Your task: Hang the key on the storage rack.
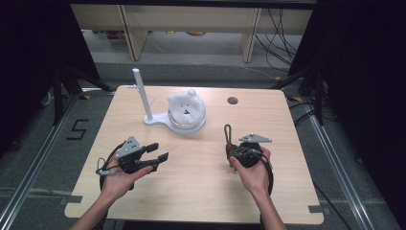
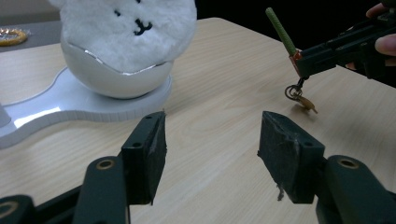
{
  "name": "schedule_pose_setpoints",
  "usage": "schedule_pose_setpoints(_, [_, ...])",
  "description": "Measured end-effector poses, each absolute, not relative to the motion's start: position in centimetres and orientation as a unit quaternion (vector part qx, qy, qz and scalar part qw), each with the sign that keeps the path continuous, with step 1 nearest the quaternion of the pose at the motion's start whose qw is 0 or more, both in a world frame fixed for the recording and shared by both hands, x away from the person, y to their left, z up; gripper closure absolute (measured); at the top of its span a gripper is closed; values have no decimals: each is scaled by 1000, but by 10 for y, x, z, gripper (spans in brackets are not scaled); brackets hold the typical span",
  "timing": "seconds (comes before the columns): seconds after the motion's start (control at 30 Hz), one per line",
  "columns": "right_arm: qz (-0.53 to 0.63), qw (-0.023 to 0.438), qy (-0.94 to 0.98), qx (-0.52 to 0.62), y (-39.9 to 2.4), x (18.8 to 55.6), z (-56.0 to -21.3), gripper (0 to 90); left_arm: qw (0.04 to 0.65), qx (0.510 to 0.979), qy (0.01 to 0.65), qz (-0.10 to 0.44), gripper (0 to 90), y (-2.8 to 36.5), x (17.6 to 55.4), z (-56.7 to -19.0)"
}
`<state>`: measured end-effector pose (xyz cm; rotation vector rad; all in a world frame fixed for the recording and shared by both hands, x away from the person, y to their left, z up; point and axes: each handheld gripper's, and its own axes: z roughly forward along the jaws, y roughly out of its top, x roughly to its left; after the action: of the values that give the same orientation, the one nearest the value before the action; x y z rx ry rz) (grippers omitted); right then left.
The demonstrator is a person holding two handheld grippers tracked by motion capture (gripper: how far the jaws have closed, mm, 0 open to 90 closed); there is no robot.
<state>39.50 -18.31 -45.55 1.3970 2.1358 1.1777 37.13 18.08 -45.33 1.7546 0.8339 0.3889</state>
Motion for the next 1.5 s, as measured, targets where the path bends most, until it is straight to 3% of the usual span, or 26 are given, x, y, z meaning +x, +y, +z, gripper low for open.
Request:
schedule_pose_setpoints(0.3, [459, 189, 738, 457, -169, 391, -455, 691, 562, 731, 351, 163, 433, 173, 379, -439])
schedule_pose_setpoints(0.73, [493, 207, 745, 398, -136, 386, -448, 691, 596, 712, 352, 120, 476, 159, 391, -418])
schedule_pose_setpoints(1.5, [505, 207, 757, 359, -99, 381, -446, 691, 607, 700, 373, 46, 602, 133, 415, -413])
